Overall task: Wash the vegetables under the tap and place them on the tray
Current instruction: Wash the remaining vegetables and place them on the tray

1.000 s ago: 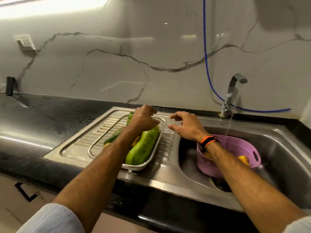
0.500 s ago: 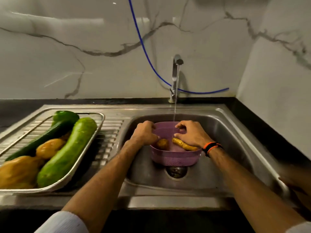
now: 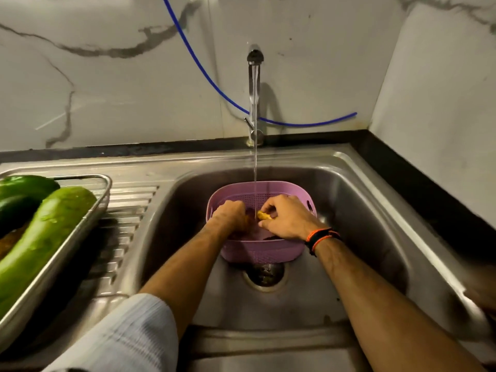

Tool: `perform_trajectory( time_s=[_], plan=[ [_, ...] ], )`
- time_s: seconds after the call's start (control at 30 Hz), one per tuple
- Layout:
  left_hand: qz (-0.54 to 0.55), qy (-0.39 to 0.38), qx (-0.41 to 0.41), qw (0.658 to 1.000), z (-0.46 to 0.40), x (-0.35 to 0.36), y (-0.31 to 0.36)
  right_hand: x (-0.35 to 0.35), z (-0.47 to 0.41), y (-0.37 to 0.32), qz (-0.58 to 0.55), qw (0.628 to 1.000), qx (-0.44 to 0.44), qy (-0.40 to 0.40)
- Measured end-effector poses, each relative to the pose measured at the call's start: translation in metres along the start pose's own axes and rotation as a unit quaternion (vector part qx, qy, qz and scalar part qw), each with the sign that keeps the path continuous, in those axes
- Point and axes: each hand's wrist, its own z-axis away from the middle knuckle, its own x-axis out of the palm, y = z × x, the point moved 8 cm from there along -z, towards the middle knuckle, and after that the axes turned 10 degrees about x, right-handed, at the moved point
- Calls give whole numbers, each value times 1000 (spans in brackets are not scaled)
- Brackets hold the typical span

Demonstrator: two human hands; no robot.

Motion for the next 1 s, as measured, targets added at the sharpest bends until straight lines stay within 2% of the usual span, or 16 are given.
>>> perform_trajectory(
  time_s=[0.13,0.23,0.33,0.43,0.53,0.6,0.67,0.7,0.73,0.8,0.83,0.87,1.0],
  plan=[
    [-67,-30,12,997,-9,15,5,2,-3,2,4,1000,6,-3],
    [-90,-14,16,996,-8,14,8,2,-2,1,6,1000,10,-3],
    [-64,19,12,998,-3,5,9,1,0,0,5,1000,14,-6],
    [-71,-23,13,997,6,9,9,-1,3,-3,8,1000,13,-8],
    [-60,-13,22,998,17,-5,10,-4,5,-4,8,1000,9,-11],
    [-25,39,36,998,24,-25,13,-6,8,-7,12,1000,3,-11],
    [115,103,29,988,37,-43,12,-7,9,-10,0,1000,2,-8],
    [239,128,27,962,43,-45,13,-8,10,-12,-13,1000,4,-7],
    [359,137,29,923,51,-46,17,-9,11,-14,-35,999,7,-1],
    [559,132,22,818,61,-40,26,-15,13,-17,-106,994,13,13],
    [614,131,18,778,63,-38,29,-19,14,-19,-147,989,15,18],
    [643,132,13,755,65,-38,33,-23,16,-20,-185,982,18,22],
    [702,139,0,699,59,-46,34,-38,20,-23,-263,962,11,66]
  ],
)
